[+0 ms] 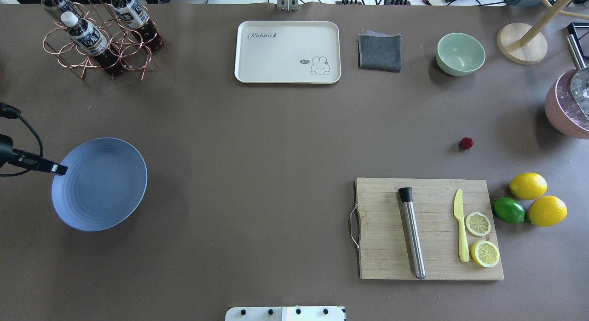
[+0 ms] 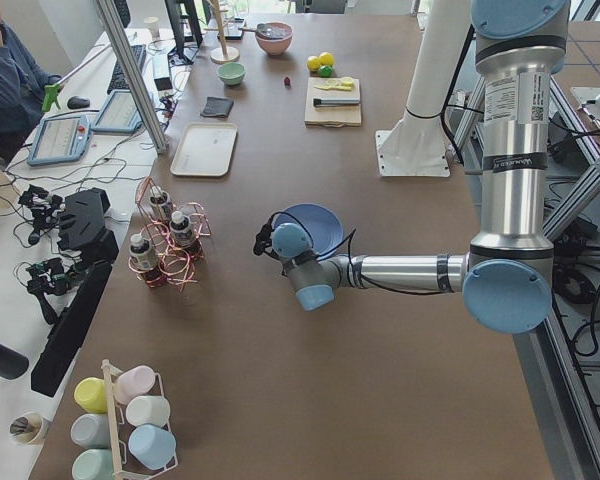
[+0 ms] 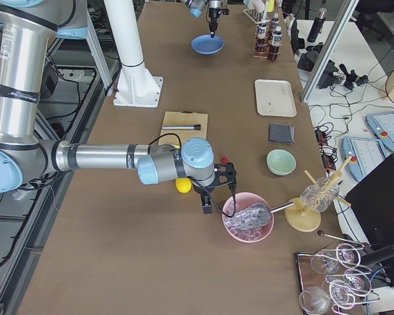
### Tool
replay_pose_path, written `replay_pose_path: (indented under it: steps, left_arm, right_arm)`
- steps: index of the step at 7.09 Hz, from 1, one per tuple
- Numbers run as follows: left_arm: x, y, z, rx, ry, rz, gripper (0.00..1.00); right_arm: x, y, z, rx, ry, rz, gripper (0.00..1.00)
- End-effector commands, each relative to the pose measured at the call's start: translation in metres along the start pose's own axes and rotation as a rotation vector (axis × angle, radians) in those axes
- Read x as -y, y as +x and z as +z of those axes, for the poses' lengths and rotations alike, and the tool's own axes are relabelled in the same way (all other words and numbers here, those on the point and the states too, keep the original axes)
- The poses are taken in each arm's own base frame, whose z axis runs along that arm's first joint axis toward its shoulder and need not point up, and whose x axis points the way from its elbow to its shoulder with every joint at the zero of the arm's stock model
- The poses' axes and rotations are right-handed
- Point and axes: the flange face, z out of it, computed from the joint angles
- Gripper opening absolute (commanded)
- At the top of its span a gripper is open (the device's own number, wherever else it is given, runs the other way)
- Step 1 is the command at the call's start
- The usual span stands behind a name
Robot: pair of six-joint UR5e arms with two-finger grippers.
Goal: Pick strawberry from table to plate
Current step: 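Move the left gripper to the blue plate's rim and push it inward, then push the blue plate with the left gripper toward the table's center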
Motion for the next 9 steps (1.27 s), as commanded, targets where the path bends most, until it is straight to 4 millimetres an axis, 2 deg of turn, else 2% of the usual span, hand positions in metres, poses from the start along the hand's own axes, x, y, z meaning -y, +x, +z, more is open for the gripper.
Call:
replay_pose_path:
  steps: [1, 3, 4, 5, 6, 7, 9]
  left_arm:
    - [0.068, 0.096, 0.046, -0.087, -0.004, -0.068, 0.0]
    - [0.102, 0.208, 0.129, -0.069, 0.011, -0.079, 0.0]
    - [0.118, 0.25, 0.149, -0.048, 0.007, -0.079, 0.0]
    - [0.119, 0.293, 0.176, -0.044, 0.007, -0.057, 0.0]
    - [0.129, 0.329, 0.204, -0.028, 0.033, -0.041, 0.0]
    - [0.133, 0.337, 0.213, -0.026, 0.031, -0.036, 0.0]
    - [0.136, 0.331, 0.212, -0.014, 0.043, -0.035, 0.0]
  right_arm:
    - [0.001, -0.002, 0.0, 0.003, -0.001, -0.001, 1.0]
    - [0.002, -0.006, 0.003, 0.022, -0.01, -0.008, 1.0]
    - [0.001, -0.007, 0.005, 0.022, -0.014, -0.009, 1.0]
    - [0.002, -0.008, 0.006, 0.023, -0.016, -0.011, 1.0]
    - [0.002, -0.009, 0.007, 0.025, -0.019, -0.014, 1.0]
    - [0.002, -0.01, 0.008, 0.024, -0.021, -0.016, 1.0]
    - [0.002, -0.011, 0.009, 0.025, -0.025, -0.017, 1.0]
